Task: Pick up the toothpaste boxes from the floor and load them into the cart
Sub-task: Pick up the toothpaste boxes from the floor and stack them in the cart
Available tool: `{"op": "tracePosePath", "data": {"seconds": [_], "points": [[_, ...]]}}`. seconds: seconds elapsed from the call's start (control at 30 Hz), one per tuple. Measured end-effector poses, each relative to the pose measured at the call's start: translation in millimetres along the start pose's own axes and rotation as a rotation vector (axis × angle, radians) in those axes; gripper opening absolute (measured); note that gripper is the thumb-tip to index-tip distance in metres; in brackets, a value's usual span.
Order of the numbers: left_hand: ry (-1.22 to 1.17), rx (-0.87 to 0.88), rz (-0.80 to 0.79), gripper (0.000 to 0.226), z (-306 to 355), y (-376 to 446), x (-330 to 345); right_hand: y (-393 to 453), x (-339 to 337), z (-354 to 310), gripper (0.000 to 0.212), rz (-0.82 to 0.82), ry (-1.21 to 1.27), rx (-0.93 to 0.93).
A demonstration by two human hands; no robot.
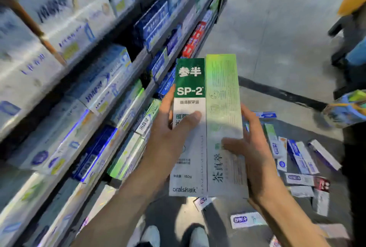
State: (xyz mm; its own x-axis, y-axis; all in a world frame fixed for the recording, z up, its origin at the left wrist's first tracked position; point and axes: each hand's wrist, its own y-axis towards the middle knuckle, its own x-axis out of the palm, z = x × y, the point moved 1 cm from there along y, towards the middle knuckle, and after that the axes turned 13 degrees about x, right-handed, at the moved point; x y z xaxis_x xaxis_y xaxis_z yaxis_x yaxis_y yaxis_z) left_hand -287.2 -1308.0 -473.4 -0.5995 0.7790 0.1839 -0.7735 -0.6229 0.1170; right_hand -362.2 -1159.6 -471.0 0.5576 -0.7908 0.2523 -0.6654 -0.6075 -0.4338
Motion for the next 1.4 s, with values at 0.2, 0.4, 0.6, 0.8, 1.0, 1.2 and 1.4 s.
{"op": "tracePosePath", "data": {"seconds": [0.2, 0.4, 0.6, 0.8, 1.0, 1.2, 1.4], "points": [[0.018, 0.173, -0.094, 0.076, 237, -7, 76, -150, 40, -198, 0.076, 0.036, -0.089, -0.16], [-0.069, 0.281, -0.167, 0.078, 340, -41, 123, -253, 48, -273, 0.076, 0.149, -0.131, -0.296], [-0.116, 0.316, -0.354, 0.076, 384, -62, 136, -304, 57, -271, 0.067, 0.327, -0.036, -0.332], [-0.205, 0.215, -0.676, 0.078, 404, -98, 145, -370, 74, -247, 0.045, 0.627, 0.111, -0.355], [-0.265, 0.109, -1.022, 0.076, 412, -180, 164, -476, 94, -201, 0.049, 0.972, 0.319, -0.416], [-0.347, 0.072, -1.378, 0.074, 421, -302, 196, -593, 115, -128, 0.051, 1.332, 0.534, -0.496], [-0.393, 0.084, -1.694, 0.072, 427, -445, 222, -715, 135, -52, 0.059, 1.649, 0.7, -0.672]]}}
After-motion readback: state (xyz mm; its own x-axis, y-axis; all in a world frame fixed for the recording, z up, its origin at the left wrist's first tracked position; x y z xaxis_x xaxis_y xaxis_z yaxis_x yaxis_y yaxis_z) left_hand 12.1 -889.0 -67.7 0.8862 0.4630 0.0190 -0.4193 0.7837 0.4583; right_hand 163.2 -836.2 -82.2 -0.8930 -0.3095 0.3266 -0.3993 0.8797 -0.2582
